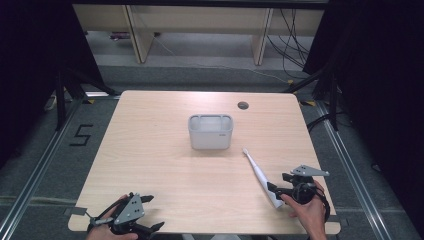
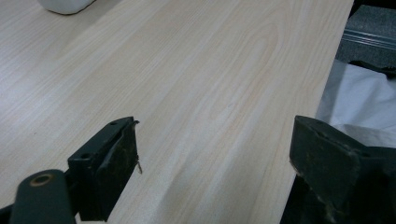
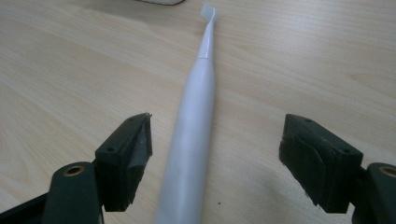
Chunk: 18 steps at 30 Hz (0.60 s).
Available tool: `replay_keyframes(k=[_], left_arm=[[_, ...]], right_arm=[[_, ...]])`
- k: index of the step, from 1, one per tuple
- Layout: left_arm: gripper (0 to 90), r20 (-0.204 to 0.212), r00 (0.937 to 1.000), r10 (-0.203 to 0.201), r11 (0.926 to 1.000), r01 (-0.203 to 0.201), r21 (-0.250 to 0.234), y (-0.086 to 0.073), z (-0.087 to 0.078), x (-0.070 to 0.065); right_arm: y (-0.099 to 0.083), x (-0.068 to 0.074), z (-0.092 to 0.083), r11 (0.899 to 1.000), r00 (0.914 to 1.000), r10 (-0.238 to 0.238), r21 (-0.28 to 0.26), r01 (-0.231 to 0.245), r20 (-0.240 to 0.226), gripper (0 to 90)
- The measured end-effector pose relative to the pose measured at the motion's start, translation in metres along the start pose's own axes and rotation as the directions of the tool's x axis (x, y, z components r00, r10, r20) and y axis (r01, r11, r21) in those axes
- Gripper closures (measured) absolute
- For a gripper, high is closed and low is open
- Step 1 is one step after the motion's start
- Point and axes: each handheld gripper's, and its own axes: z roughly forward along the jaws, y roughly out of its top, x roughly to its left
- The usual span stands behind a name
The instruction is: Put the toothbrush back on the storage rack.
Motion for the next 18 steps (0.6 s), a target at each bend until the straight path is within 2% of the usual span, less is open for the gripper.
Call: replay_keyframes(k=[1,3,4,5,6,7,8,9,10,11,12,14,15,16,18], left_arm=[[14.7,-0.002,0.9999,0.013,0.9999,-0.013,0.012,0.0,-0.001,0.001],[14.7,-0.006,0.9999,0.013,0.9999,-0.013,0.001,0.0,0.001,0.001],[14.7,0.005,0.9999,0.013,0.9998,-0.013,0.011,0.001,0.0,0.001],[14.7,0.002,0.9999,0.012,0.9998,-0.012,0.014,0.001,0.0,0.001],[14.7,0.001,1.0,0.0,1.0,0.0,0.001,0.0,0.001,0.0],[14.7,-0.003,0.9999,0.014,0.9998,-0.014,0.015,0.0,0.001,0.001],[14.7,-0.002,0.9999,0.015,0.9998,-0.014,0.016,0.0,0.001,0.001],[14.7,-0.001,1.0,-0.001,1.0,0.001,0.0,0.0,0.001,0.0],[14.7,0.002,1.0,0.0,1.0,0.0,0.004,0.0,0.001,0.0],[14.8,0.008,1.0,0.0,1.0,-0.001,0.009,0.0,0.0,0.001],[14.7,0.008,1.0,0.0,1.0,0.0,0.009,0.0,0.0,0.001],[14.7,-0.001,1.0,0.0,1.0,0.0,0.002,0.0,0.001,0.0],[14.7,0.0,1.0,-0.002,1.0,0.002,0.001,0.0,0.002,0.0],[14.7,0.012,0.9999,-0.002,1.0,0.002,0.005,0.0,0.002,0.0],[14.7,0.006,0.9999,0.011,0.9999,-0.011,0.01,-0.001,0.002,0.001]], right_arm=[[0.0,-0.001,0.0,1.0,0.9997,-0.023,0.003,0.023,0.006,25.9],[0.0,0.002,0.0,1.0,1.0,0.006,0.009,-0.006,-0.003,25.9],[0.001,0.003,-0.001,1.0,0.9999,0.014,0.018,-0.014,-0.006,25.9],[0.002,0.0,0.0,0.999,0.9996,-0.029,0.017,0.029,-0.004,25.9],[0.003,0.002,0.0,1.0,0.9999,-0.014,0.021,0.014,-0.001,26.0],[0.004,0.003,0.001,1.0,1.0,0.003,0.028,-0.003,-0.005,25.9],[0.006,0.002,0.002,0.999,0.9998,-0.02,0.029,0.02,0.0,25.9],[0.007,0.002,0.001,0.999,0.9995,-0.032,0.034,0.032,0.006,26.0],[0.009,0.003,0.0,0.999,0.9994,-0.035,0.033,0.035,0.008,26.1],[0.01,0.006,0.0,0.999,0.9999,-0.012,0.046,0.012,0.006,26.1],[0.011,0.006,0.0,0.999,0.9994,-0.034,0.032,0.034,0.008,26.2],[0.014,0.011,0.0,0.999,0.9998,-0.019,0.042,0.019,0.007,28.1],[0.015,0.009,-0.001,0.998,0.999,-0.043,0.036,0.042,0.013,28.0],[0.016,0.01,-0.001,0.998,0.9991,-0.04,0.039,0.039,0.018,28.0],[0.017,0.012,-0.001,0.999,0.9996,-0.023,0.029,0.022,0.019,28.0]])
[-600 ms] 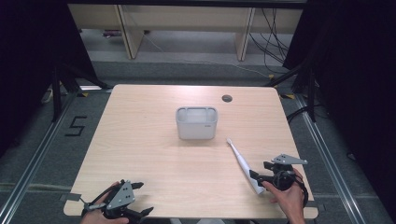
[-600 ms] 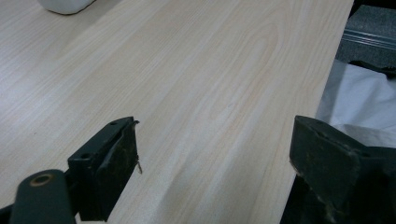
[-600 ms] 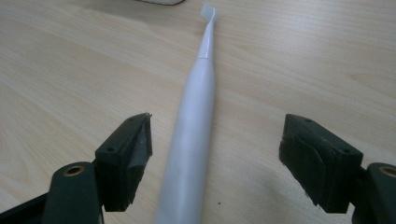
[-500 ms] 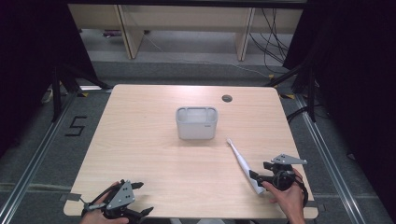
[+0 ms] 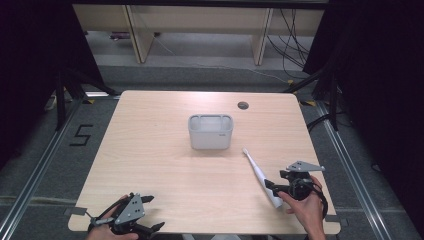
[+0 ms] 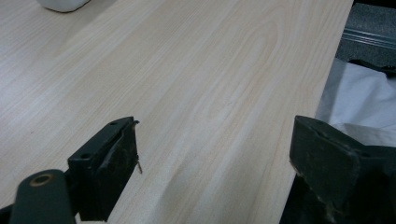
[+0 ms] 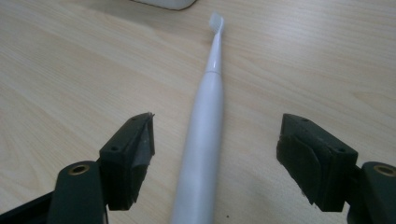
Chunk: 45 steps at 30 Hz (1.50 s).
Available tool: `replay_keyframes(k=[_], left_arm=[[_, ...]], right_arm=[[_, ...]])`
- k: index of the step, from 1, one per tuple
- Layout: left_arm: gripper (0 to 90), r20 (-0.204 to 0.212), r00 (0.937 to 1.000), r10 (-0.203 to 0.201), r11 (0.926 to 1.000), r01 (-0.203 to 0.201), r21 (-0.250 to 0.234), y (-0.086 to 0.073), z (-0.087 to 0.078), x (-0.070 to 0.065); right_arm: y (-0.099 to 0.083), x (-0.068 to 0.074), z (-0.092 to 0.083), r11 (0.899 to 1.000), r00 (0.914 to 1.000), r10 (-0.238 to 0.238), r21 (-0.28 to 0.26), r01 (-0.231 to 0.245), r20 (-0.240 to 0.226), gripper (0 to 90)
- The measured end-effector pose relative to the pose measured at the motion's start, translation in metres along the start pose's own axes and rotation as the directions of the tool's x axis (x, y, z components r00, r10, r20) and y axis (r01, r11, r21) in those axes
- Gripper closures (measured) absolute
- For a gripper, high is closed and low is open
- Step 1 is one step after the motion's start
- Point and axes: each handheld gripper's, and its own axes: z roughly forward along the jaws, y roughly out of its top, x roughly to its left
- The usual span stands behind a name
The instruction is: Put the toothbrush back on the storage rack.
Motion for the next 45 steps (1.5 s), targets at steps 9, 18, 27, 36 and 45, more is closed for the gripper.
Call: replay_keyframes(k=[9,18,27,36,45], left_arm=[[14.7,-0.008,1.0,0.001,0.9999,-0.001,0.014,0.0,0.0,0.0],[14.8,-0.011,0.9999,-0.002,0.9999,0.002,0.015,0.0,0.0,0.0],[14.7,0.003,1.0,-0.009,1.0,0.009,0.003,-0.001,0.0,0.001],[14.7,0.003,1.0,-0.002,1.0,0.002,0.006,0.0,-0.001,0.001],[14.7,0.002,0.9998,-0.018,0.9997,0.018,-0.015,-0.001,0.0,0.0]], right_arm=[[0.012,0.009,0.003,0.995,0.9971,-0.073,0.064,0.074,-0.02,32.0],[0.03,0.016,0.014,0.97,0.9934,-0.114,0.217,0.111,0.005,41.8],[0.045,0.016,0.03,0.937,0.991,-0.133,0.328,0.122,0.013,45.7],[0.05,0.016,0.043,0.906,0.9893,-0.145,0.4,0.139,-0.014,50.8],[0.054,0.015,0.047,0.879,0.9856,-0.169,0.452,0.152,-0.002,53.2]])
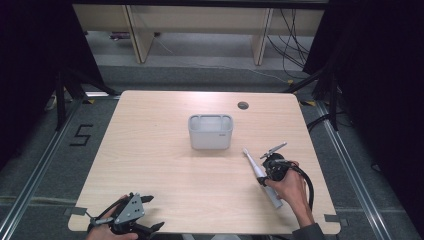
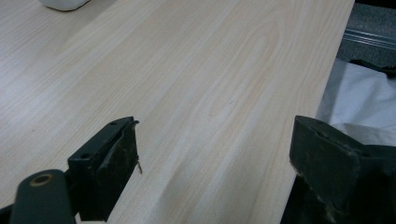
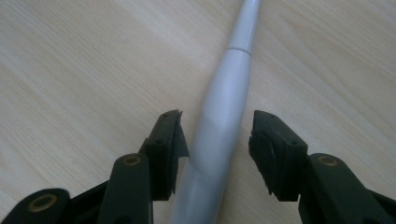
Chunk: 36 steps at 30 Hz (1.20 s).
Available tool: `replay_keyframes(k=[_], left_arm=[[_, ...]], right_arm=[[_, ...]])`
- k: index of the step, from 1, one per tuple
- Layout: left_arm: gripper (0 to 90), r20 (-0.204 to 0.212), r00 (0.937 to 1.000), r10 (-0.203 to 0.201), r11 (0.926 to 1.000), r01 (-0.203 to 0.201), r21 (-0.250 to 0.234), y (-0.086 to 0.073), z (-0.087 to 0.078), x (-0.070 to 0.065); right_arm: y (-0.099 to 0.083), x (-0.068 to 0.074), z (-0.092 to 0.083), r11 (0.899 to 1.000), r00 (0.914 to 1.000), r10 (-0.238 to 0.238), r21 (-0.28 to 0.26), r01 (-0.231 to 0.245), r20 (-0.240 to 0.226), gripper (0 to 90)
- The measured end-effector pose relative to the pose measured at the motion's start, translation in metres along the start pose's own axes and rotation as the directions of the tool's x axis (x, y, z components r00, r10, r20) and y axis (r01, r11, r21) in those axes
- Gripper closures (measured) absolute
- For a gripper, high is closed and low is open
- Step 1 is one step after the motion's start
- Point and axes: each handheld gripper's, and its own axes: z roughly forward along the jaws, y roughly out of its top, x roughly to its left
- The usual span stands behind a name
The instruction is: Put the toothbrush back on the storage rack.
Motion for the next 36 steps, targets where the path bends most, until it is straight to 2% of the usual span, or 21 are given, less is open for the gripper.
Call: replay_keyframes(k=[2,3,5,6,7,9,11,13,15,16,17,18,19,21,23,25,27,30,32,33,36], left_arm=[[14.8,-0.006,0.9999,0.014,0.9998,-0.014,0.013,0.0,-0.001,0.001],[14.7,0.0,0.9999,-0.012,0.9999,0.012,-0.012,0.0,0.0,-0.001],[14.7,-0.009,0.9999,-0.007,0.9999,0.007,-0.01,0.0,0.0,0.0],[14.7,-0.008,1.0,-0.004,1.0,0.004,-0.007,0.0,0.0,0.0],[14.7,0.015,0.9999,0.001,0.9997,-0.001,0.025,0.001,-0.002,0.001],[14.7,-0.033,0.9993,0.018,0.9998,-0.017,0.006,0.0,0.0,0.0],[14.7,-0.016,0.9997,0.018,0.9998,-0.018,0.01,0.0,0.0,0.001],[14.7,0.002,0.9999,0.014,0.9997,-0.014,0.019,0.0,-0.002,0.002],[14.7,-0.001,0.9998,0.021,0.9994,-0.021,0.029,0.0,-0.002,0.003],[14.7,0.005,1.0,-0.003,1.0,0.003,0.005,0.0,-0.001,0.0],[14.7,-0.004,1.0,-0.001,1.0,0.001,-0.005,0.0,0.0,0.0],[14.7,-0.005,1.0,0.0,1.0,0.0,-0.006,0.0,0.0,0.0],[14.7,-0.005,1.0,-0.001,1.0,0.001,-0.007,0.0,0.0,0.0],[14.7,0.003,1.0,-0.002,1.0,0.002,0.007,0.0,-0.001,0.001],[14.7,0.003,1.0,0.002,0.9999,-0.002,0.01,0.0,-0.001,0.001],[14.7,-0.006,1.0,0.0,1.0,0.0,-0.005,0.0,0.0,0.0],[14.7,0.002,0.9999,0.01,0.9998,-0.01,0.017,0.0,-0.001,0.001],[14.7,-0.009,1.0,0.001,1.0,-0.001,0.006,0.0,0.001,0.0],[14.7,-0.013,0.9996,0.025,0.9993,-0.025,0.028,0.0,-0.001,0.001],[14.8,-0.012,0.9996,0.027,0.9992,-0.027,0.028,0.0,-0.001,0.001],[14.7,-0.009,0.9998,0.017,0.9997,-0.016,0.021,0.0,0.0,0.0]], right_arm=[[0.0,0.001,0.002,1.0,1.0,0.003,0.008,-0.003,-0.001,53.4],[0.0,0.001,0.002,1.0,1.0,0.002,0.014,-0.002,-0.003,53.9],[0.001,0.0,0.005,1.0,0.9997,-0.021,0.018,0.021,-0.012,55.0],[0.0,0.002,0.004,0.999,0.9999,0.006,0.036,-0.006,-0.015,55.3],[0.001,0.001,0.006,0.999,0.9999,-0.004,0.038,0.005,-0.011,55.8],[0.001,0.001,0.007,0.999,0.9999,-0.014,0.048,0.014,0.0,56.1],[0.002,0.001,0.009,0.998,0.9995,-0.02,0.059,0.021,-0.025,56.8],[0.003,0.001,0.009,0.998,0.9999,-0.001,0.071,0.002,-0.015,57.1],[0.004,-0.002,0.01,0.997,0.9993,-0.032,0.07,0.033,-0.017,57.9],[0.004,-0.002,0.01,0.997,0.9996,-0.021,0.08,0.022,-0.016,58.3],[0.004,-0.002,0.012,0.997,0.9998,-0.018,0.076,0.019,-0.011,58.8],[0.005,-0.004,0.011,0.996,0.9988,-0.042,0.073,0.044,-0.025,59.6],[0.005,-0.002,0.011,0.996,0.9996,-0.014,0.091,0.016,-0.023,59.8],[0.006,-0.004,0.013,0.996,0.9985,-0.043,0.082,0.045,-0.034,60.5],[0.007,-0.003,0.012,0.995,0.9993,-0.017,0.098,0.02,-0.032,61.0],[0.008,-0.003,0.014,0.993,0.9992,-0.024,0.112,0.027,-0.031,62.5],[0.009,-0.003,0.014,0.99,0.9984,-0.042,0.135,0.047,-0.036,64.7],[0.012,-0.003,0.015,0.986,0.9959,-0.072,0.149,0.08,-0.054,65.1],[0.014,-0.002,0.016,0.98,0.9953,-0.088,0.178,0.094,-0.042,65.1],[0.016,-0.003,0.017,0.975,0.9925,-0.111,0.186,0.119,-0.052,65.4],[0.02,-0.001,0.017,0.966,0.9912,-0.127,0.22,0.132,-0.037,65.5]])
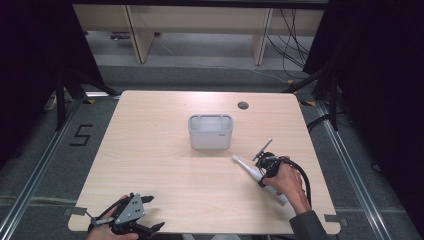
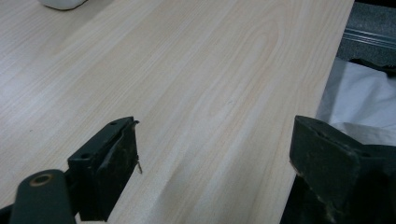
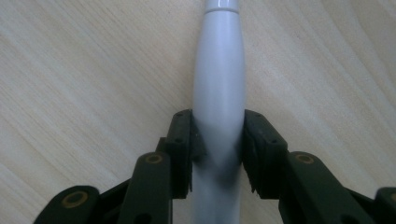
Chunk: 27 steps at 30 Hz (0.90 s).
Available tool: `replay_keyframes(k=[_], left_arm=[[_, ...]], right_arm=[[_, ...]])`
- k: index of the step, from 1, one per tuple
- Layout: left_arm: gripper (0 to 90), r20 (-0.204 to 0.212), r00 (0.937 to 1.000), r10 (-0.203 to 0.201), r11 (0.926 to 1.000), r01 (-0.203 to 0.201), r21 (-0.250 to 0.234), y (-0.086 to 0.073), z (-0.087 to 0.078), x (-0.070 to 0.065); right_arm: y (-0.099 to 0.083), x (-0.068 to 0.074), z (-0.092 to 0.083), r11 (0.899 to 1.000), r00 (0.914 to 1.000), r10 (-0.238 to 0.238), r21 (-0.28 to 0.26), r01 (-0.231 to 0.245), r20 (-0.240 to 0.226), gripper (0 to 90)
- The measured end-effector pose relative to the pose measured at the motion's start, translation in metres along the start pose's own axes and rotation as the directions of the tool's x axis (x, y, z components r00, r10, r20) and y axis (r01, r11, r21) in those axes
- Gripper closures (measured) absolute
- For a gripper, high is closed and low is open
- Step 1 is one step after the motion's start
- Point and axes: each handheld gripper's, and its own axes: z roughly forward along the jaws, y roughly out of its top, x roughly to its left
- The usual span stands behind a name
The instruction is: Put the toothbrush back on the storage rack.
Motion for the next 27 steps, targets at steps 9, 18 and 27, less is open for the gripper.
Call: replay_keyframes(k=[9,18,27], left_arm=[[14.7,-0.001,0.9999,0.012,0.9999,-0.012,0.008,0.0,0.0,0.001],[14.7,-0.006,0.9999,0.014,0.9999,-0.014,0.01,0.0,0.0,0.001],[14.7,-0.005,0.9999,0.014,0.9999,-0.014,0.011,0.001,0.0,0.001]], right_arm=[[0.008,0.002,0.001,0.998,0.9994,0.032,0.063,-0.032,-0.012,65.6],[0.013,0.001,0.002,0.998,0.9997,0.017,0.064,-0.016,-0.017,65.0],[0.015,-0.003,0.005,0.996,0.9985,-0.054,0.072,0.053,0.007,66.2]])
